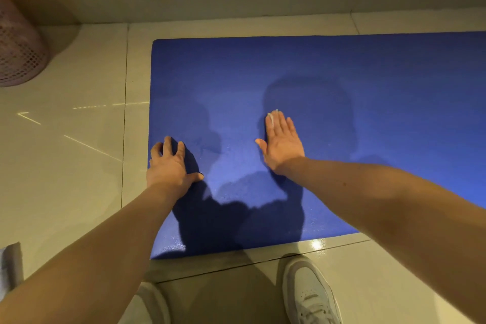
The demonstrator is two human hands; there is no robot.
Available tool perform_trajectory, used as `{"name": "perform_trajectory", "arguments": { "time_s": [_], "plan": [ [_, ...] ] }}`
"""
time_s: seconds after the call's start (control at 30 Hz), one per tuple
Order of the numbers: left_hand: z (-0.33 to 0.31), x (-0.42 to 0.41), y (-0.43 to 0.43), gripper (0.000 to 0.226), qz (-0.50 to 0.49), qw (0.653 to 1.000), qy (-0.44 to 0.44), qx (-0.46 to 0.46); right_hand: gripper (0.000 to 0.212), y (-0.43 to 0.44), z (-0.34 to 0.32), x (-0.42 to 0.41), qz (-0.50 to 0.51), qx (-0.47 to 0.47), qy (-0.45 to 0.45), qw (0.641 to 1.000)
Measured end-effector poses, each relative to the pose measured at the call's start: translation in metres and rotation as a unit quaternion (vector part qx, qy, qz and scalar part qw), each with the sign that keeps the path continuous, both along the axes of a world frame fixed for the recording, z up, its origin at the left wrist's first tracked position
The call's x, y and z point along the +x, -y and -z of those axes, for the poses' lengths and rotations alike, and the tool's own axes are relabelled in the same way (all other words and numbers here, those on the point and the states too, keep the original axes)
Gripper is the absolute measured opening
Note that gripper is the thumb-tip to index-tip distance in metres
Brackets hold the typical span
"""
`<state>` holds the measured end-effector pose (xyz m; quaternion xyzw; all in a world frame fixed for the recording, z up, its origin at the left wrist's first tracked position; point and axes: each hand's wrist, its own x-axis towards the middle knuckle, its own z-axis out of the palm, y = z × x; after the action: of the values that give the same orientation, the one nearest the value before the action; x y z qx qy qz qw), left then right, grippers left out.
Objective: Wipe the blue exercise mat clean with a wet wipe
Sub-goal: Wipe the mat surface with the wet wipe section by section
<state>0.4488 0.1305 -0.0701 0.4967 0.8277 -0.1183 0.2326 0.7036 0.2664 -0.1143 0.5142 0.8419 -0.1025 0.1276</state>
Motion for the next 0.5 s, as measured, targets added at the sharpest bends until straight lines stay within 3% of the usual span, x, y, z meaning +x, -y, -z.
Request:
{"name": "perform_trajectory", "arguments": {
  "time_s": [0.1, 0.2, 0.37, 0.5],
  "plan": [
    [-0.001, 0.001, 0.000, 0.106, 0.000, 1.000, 0.003, 0.002, 0.077, 0.003, -0.004, 0.000, 0.072, -0.004, 0.031, 0.997],
    [0.000, 0.000, 0.002, 0.106, -0.004, 1.000, 0.005, 0.009, 0.078, 0.025, -0.002, -0.035, 0.068, -0.025, 0.007, 0.997],
    [0.002, -0.002, 0.008, 0.104, -0.005, 1.000, 0.014, 0.014, 0.078, 0.073, 0.004, -0.083, -0.055, -0.024, -0.044, 0.997],
    [0.001, 0.003, 0.016, 0.097, 0.006, 0.999, 0.019, 0.033, 0.077, 0.083, -0.002, -0.082, -0.157, -0.007, -0.018, 0.987]
  ]
}}
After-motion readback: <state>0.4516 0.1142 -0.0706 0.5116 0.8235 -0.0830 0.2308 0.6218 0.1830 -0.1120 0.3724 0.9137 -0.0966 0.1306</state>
